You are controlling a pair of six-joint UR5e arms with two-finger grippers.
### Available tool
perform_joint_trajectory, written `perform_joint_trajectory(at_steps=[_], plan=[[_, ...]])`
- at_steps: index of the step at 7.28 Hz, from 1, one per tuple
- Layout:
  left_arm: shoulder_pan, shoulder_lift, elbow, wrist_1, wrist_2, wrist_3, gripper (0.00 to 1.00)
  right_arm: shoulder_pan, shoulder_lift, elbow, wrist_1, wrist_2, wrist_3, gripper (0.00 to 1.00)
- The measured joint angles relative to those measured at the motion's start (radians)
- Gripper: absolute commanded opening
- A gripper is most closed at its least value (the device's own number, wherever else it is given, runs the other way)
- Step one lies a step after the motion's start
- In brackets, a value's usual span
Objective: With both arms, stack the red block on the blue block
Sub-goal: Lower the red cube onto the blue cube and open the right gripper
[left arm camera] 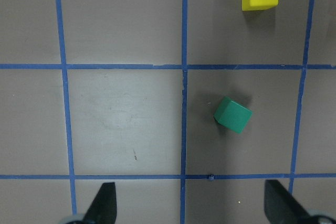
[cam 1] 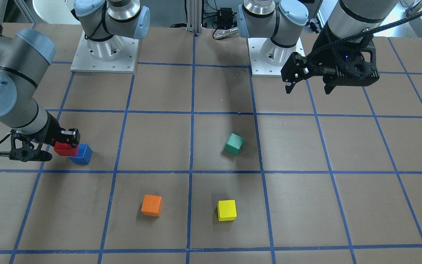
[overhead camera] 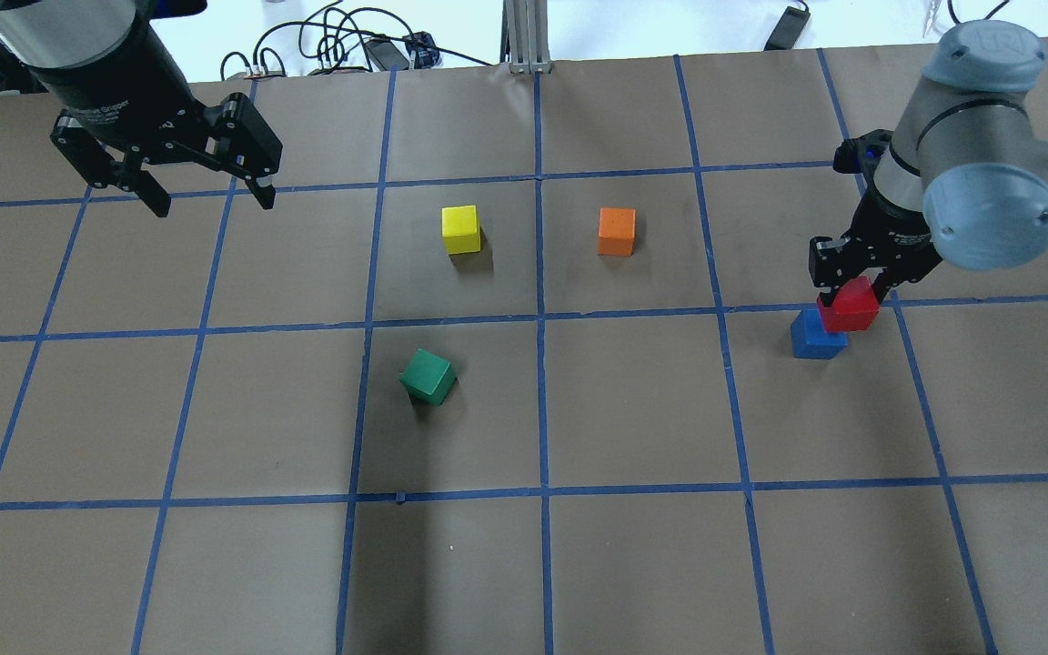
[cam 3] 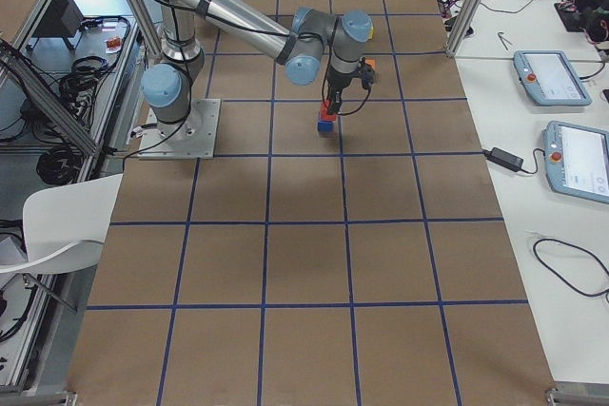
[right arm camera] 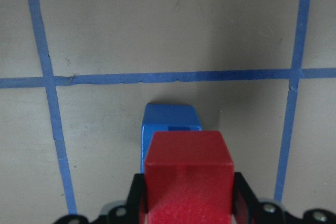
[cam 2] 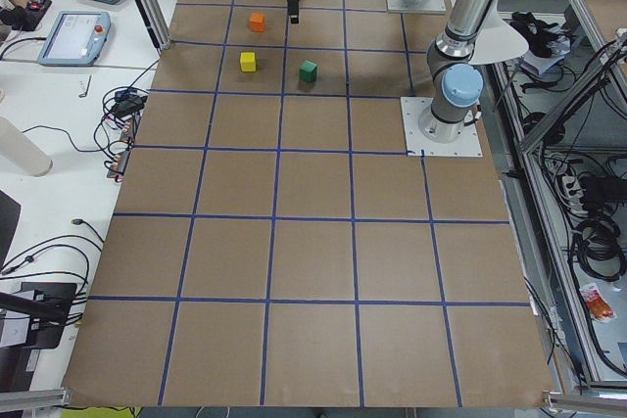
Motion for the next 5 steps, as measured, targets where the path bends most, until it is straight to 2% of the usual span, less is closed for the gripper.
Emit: perform_joint_trajectory(at_steps=[5], plan=[[0.000,0.000,-0.001,0.002,0.000,0.000,1.00,0.000,0.000,0.016,-0.003,0.018,0.005,0.00]])
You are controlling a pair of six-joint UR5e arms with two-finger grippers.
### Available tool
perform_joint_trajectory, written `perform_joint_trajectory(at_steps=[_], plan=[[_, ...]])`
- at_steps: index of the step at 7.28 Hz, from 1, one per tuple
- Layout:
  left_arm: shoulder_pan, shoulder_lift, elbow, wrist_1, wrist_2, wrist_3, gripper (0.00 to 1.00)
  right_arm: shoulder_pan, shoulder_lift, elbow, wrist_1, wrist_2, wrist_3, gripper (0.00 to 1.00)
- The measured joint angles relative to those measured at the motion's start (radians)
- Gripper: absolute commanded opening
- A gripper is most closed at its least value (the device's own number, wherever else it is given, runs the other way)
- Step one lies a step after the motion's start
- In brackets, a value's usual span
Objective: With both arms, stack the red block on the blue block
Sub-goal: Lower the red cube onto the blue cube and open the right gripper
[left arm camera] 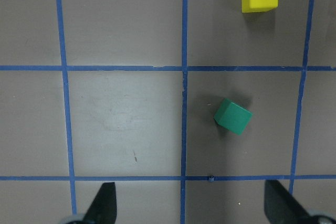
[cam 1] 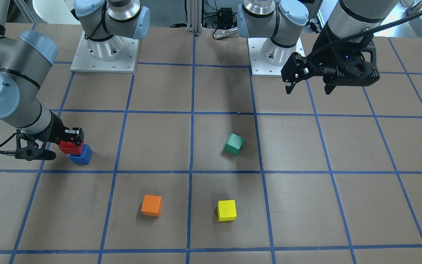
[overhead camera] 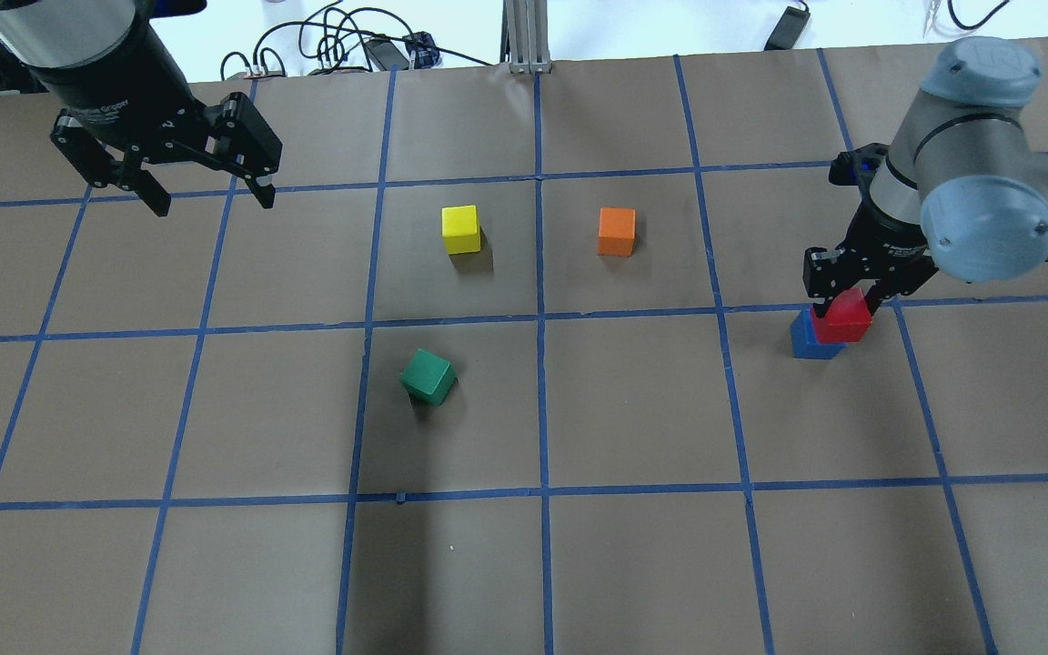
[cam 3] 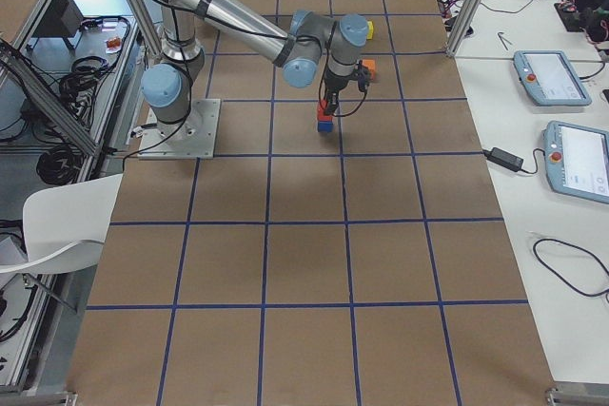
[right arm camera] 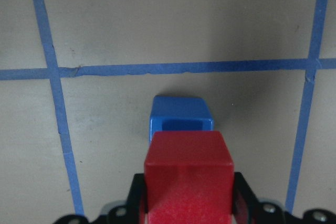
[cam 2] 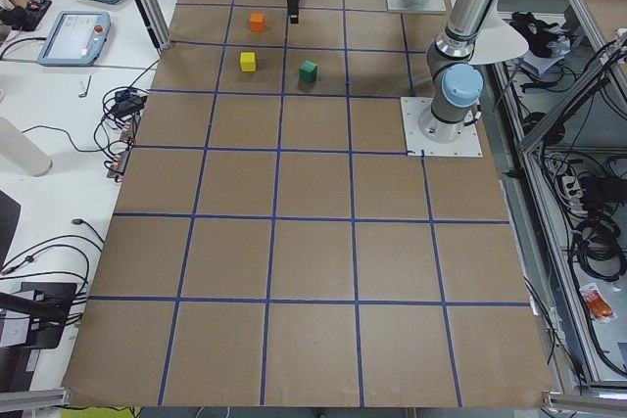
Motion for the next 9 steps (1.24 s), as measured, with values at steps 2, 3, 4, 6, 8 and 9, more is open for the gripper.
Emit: perform_joint_trajectory(at_steps=[2,3,4,6,8,9], plan=[[0.000,0.000,0.001,0.000,0.000,0.000,1.00,0.000,0.004,0.001,-0.001,0.000,0.001,0.14],[0.000,0.000,0.001,0.000,0.000,0.001,1.00,0.001,0.007,0.001,0.000,0.000,0.001,0.26],[0.000,0.000,0.001,0.001,-0.001,0.001,1.00,0.001,0.009,0.002,-0.001,-0.001,0.001,0.45],[0.000,0.000,0.002,0.001,-0.001,0.001,1.00,0.001,0.008,0.002,-0.001,-0.001,0.001,1.00],[0.000,0.000,0.002,0.002,-0.001,0.002,1.00,0.000,0.004,0.002,0.002,0.000,0.001,1.00],[0.000,0.000,0.002,0.002,-0.002,0.002,1.00,0.000,0.003,0.002,0.005,0.000,0.001,1.00]])
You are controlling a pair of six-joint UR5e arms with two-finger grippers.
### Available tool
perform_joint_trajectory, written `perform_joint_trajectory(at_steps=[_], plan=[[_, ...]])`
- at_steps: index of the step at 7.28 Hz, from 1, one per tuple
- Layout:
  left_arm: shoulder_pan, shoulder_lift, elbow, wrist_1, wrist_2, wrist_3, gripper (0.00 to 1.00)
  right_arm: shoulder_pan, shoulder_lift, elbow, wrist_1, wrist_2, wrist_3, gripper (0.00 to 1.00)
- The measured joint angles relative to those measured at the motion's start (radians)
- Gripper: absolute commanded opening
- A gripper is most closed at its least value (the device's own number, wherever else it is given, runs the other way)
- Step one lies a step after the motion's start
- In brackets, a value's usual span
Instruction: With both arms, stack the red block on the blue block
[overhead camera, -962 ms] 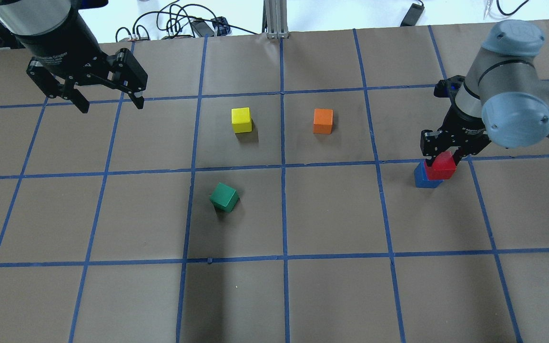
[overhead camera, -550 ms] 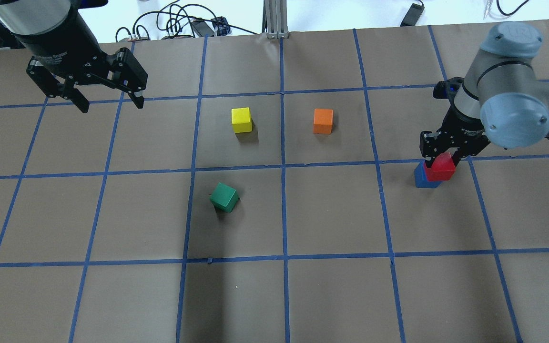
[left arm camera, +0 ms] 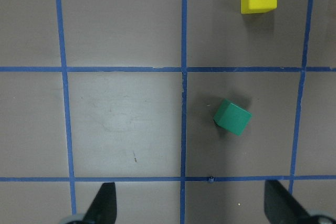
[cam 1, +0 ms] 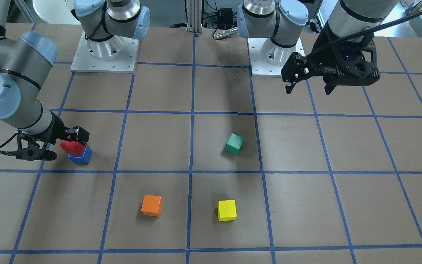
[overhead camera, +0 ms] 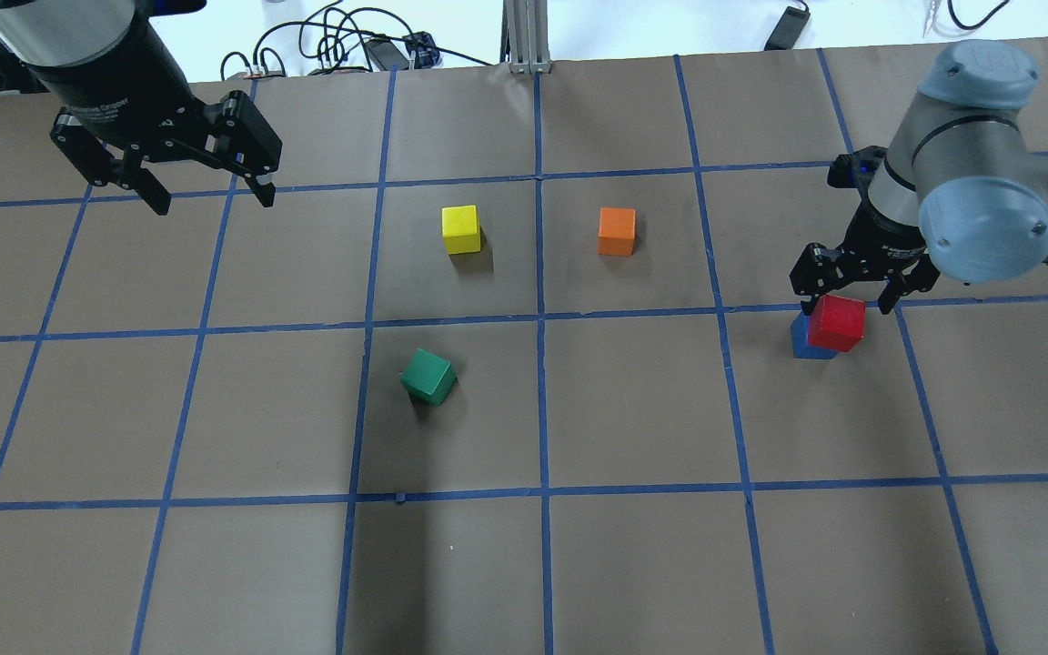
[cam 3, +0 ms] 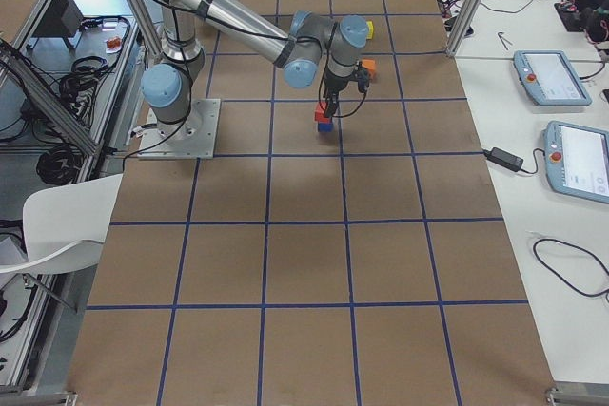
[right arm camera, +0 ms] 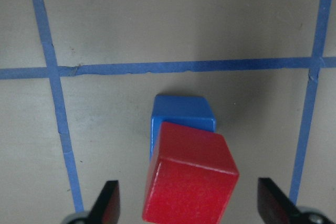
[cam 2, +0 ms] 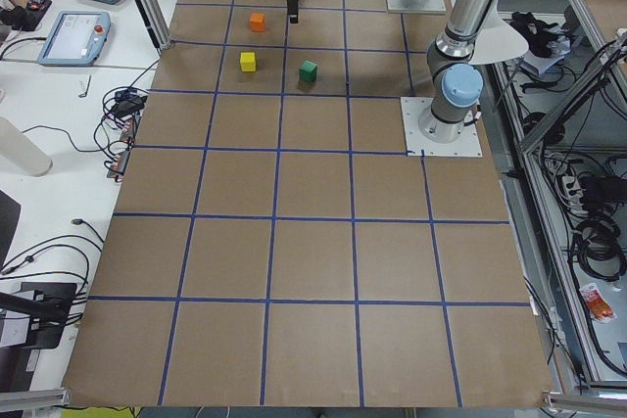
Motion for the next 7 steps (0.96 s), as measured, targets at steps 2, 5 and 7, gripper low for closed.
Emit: perform_joint_trajectory(at_steps=[2,5,7], plan=[[0.001,0.000,0.001,0.000,0.000,0.000,1.00,0.000,-0.011,-0.017,0.023,-0.003,0.001,1.00],[0.004,0.000,0.002,0.000,0.000,0.001,1.00,0.004,-0.065,-0.181,0.258,-0.004,0.006,1.00],[0.005,0.000,0.003,0.000,0.000,0.001,1.00,0.043,-0.076,-0.356,0.468,-0.005,0.083,1.00]])
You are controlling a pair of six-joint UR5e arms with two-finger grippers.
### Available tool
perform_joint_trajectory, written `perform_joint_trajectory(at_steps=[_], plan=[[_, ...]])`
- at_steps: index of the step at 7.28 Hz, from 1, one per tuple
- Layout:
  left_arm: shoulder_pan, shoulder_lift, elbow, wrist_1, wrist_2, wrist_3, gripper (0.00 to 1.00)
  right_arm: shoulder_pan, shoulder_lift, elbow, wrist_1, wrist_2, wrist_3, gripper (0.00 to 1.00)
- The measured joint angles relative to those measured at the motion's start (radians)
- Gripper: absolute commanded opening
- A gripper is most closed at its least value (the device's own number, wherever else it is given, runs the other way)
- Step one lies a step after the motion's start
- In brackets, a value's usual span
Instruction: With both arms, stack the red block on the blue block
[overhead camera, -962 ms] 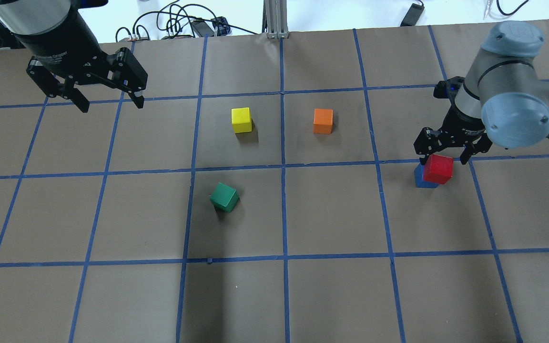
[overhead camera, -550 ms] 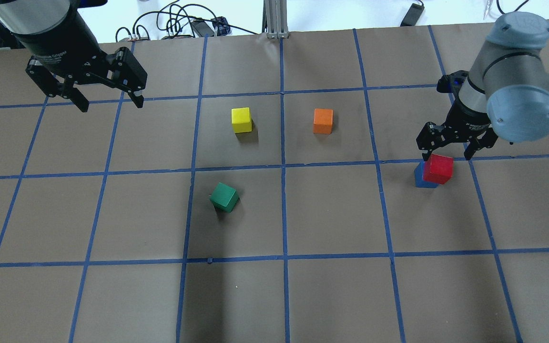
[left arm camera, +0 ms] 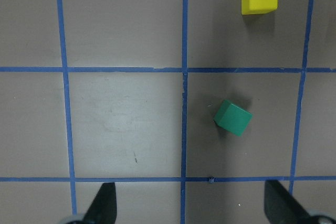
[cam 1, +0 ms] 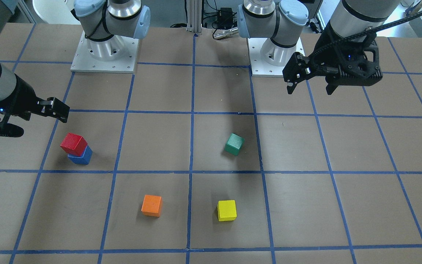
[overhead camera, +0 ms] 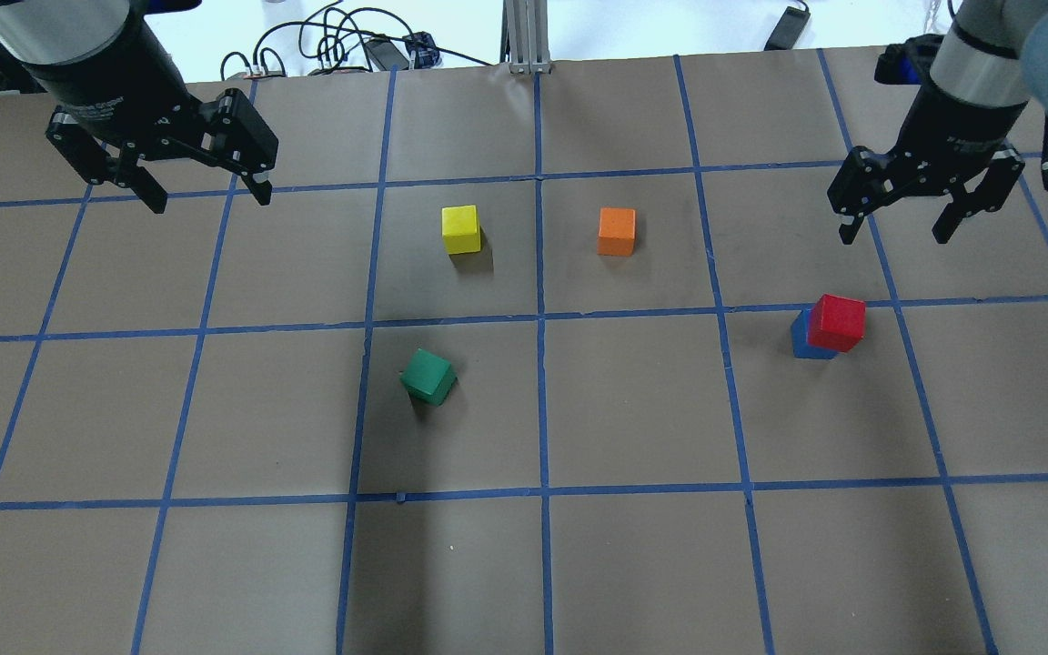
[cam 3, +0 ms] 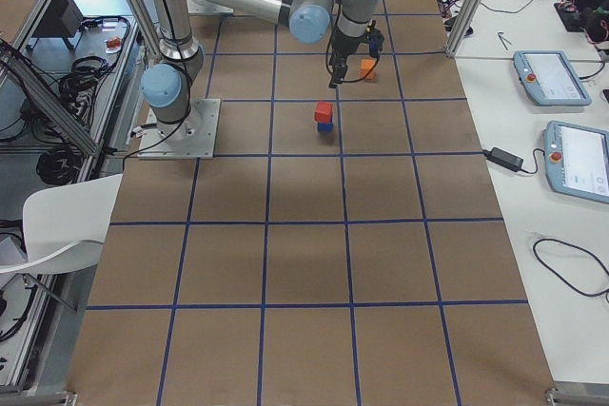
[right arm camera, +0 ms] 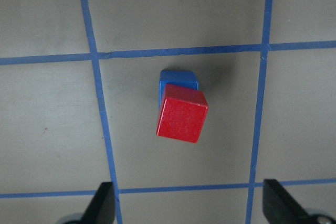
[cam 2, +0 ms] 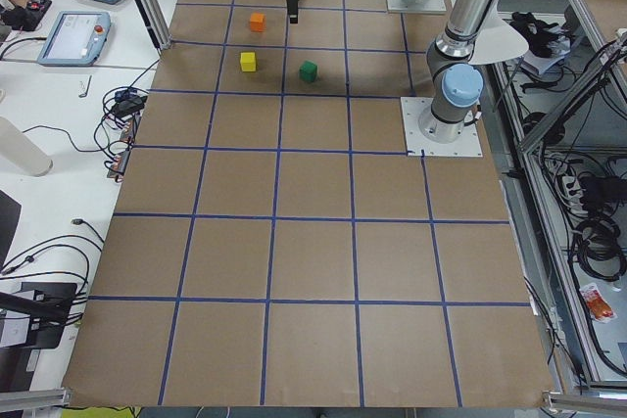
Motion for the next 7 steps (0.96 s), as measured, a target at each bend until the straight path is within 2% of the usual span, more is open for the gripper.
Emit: perform_joint_trajectory(at_steps=[1,3,5,7], plan=[[0.001,0.000,0.001,0.000,0.000,0.000,1.00,0.047,-0.011,-0.066,0.078,0.000,0.065,1.00],[0.002,0.000,0.001,0.000,0.000,0.000,1.00,0.145,-0.054,-0.106,0.140,0.002,0.160,1.00],[0.002,0.000,0.000,0.000,0.000,0.000,1.00,0.206,-0.076,-0.068,0.144,0.003,0.204,1.00],[0.002,0.000,0.001,0.000,0.000,0.000,1.00,0.218,-0.106,-0.021,0.131,0.002,0.206,1.00]])
